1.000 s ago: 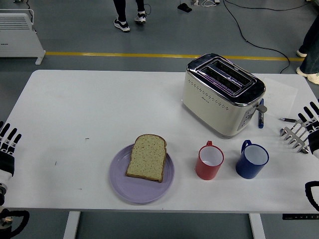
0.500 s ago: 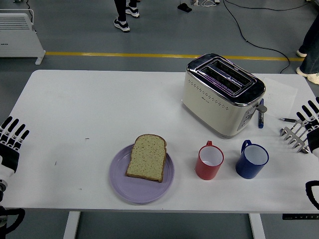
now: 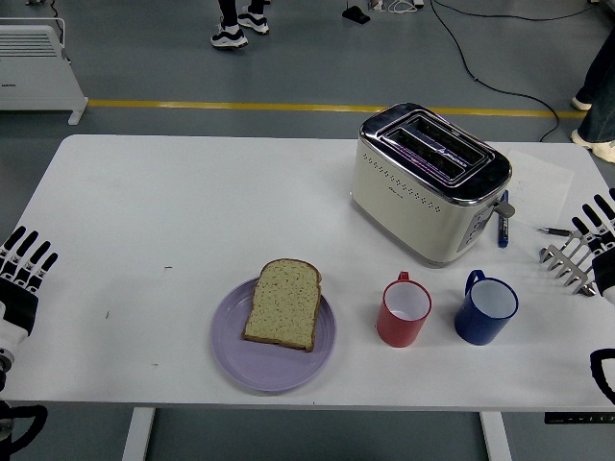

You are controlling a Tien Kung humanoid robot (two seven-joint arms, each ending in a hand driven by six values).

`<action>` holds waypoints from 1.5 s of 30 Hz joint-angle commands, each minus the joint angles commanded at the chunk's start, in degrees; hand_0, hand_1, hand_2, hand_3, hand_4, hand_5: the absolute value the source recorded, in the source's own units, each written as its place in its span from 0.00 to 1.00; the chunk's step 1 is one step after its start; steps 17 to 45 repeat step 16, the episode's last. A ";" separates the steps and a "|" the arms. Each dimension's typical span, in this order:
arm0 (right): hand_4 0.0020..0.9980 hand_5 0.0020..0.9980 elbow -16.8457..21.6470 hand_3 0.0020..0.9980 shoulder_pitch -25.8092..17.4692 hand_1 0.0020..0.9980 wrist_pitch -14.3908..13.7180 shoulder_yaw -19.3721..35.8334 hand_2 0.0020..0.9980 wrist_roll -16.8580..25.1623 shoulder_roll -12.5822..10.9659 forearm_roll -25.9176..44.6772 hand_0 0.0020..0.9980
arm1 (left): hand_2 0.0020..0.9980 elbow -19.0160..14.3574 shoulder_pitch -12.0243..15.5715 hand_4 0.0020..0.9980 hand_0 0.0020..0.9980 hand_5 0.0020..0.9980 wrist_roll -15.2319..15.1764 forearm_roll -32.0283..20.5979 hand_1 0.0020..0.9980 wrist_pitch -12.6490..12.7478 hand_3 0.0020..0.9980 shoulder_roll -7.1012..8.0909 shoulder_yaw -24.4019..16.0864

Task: Push plate across desktop,pick up the break from the machine,place the break in the plate

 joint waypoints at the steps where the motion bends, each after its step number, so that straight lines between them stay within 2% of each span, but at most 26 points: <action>1: 0.50 0.44 0.01 0.75 0.02 0.75 0.16 0.16 0.76 -0.24 0.00 -0.12 0.77 | 0.80 0.01 0.00 0.55 0.79 1.00 -0.09 -0.01 0.79 0.06 0.74 0.00 -0.02; 14: 0.50 0.44 0.07 0.74 0.06 0.72 3.00 2.40 0.75 -4.13 -0.13 -1.84 0.75 | 0.80 0.19 -0.04 0.55 0.79 1.00 -0.52 0.01 0.79 0.46 0.74 0.00 -0.13; 45: 0.50 0.44 0.03 0.74 0.07 0.72 2.87 2.55 0.75 -4.21 -0.15 -1.81 0.75 | 0.80 0.24 -0.08 0.55 0.79 1.00 -0.51 0.02 0.79 0.59 0.74 0.00 -0.04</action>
